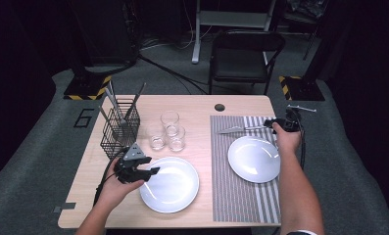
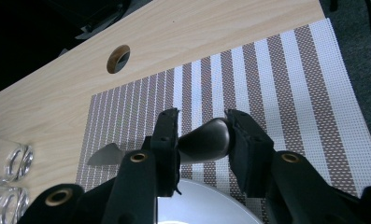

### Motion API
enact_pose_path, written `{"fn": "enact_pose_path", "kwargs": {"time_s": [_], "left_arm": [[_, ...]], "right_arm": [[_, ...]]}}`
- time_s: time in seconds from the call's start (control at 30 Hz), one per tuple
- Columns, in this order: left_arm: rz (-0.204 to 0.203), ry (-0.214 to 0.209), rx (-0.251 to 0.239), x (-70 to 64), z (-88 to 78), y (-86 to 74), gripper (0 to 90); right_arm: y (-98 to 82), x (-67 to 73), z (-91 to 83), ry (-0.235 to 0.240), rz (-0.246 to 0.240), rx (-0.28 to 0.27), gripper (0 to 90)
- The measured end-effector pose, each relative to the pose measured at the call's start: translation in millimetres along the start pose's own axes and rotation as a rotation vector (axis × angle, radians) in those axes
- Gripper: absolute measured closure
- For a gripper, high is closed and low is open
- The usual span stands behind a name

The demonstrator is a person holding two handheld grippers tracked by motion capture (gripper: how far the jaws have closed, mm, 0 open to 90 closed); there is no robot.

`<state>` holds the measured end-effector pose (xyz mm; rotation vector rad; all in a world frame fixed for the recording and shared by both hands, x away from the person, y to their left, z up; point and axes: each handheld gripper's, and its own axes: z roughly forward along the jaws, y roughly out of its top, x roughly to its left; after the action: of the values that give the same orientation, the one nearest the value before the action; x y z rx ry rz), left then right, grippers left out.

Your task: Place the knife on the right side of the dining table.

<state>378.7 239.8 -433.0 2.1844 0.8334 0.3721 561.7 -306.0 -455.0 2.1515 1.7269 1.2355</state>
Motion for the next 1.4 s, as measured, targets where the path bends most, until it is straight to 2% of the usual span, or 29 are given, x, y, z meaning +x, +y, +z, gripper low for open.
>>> {"fn": "enact_pose_path", "kwargs": {"time_s": [0.37, 0.43, 0.5, 0.57, 0.7, 0.83, 0.87, 0.97, 1.0, 1.1, 1.23, 1.3, 1.4], "left_arm": [[-0.003, 0.012, 0.002, 0.8, -1.4, -2.9, 47.7], [-0.004, 0.013, 0.004, 1.0, -1.4, -3.4, 47.7], [-0.008, 0.011, 0.004, 0.7, -1.3, -3.7, 47.7], [-0.005, 0.012, 0.006, 1.1, -1.4, -3.8, 47.7], [-0.008, 0.014, 0.008, 1.7, -0.9, -4.4, 47.7], [-0.007, 0.015, 0.006, 1.7, 0.1, -4.6, 47.7], [-0.007, 0.015, 0.005, 1.6, 0.2, -4.4, 47.7], [-0.008, 0.014, 0.004, 1.6, 0.0, -4.1, 47.7], [-0.01, 0.016, 0.0, 1.4, 0.6, -4.3, 47.7], [-0.012, 0.011, 0.009, 0.9, 0.8, -4.0, 47.7], [-0.012, 0.012, 0.008, 0.8, 1.5, -4.4, 47.7], [-0.012, 0.012, 0.011, 1.2, 1.5, -4.7, 47.7], [-0.012, 0.011, 0.012, 1.8, 1.2, -4.9, 47.7]], "right_arm": [[-0.2, -5.7, 6.2, -0.015, 0.011, 0.008, 63.5], [-0.5, -5.5, 7.0, -0.02, 0.032, 0.019, 63.2], [-1.2, -9.0, 9.3, -0.022, 0.016, 0.011, 62.9], [-2.7, -11.0, 11.0, -0.027, 0.035, 0.019, 62.4], [-6.2, -17.9, 15.1, -0.032, 0.035, 0.028, 61.7], [-8.8, -21.5, 17.8, -0.052, 0.043, 0.042, 62.0], [-9.5, -23.0, 18.2, -0.058, 0.031, 0.044, 62.3], [-10.2, -23.3, 19.1, -0.069, 0.046, 0.052, 63.4], [-10.0, -24.8, 19.7, -0.068, 0.033, 0.044, 64.0], [-9.9, -26.4, 20.6, -0.024, 0.057, 0.029, 66.5], [-10.7, -23.5, 23.7, -0.033, 0.047, 0.022, 66.4], [-10.9, -24.2, 25.2, -0.031, 0.068, 0.022, 66.4], [-10.9, -26.7, 26.4, -0.03, 0.069, 0.025, 66.7]]}}
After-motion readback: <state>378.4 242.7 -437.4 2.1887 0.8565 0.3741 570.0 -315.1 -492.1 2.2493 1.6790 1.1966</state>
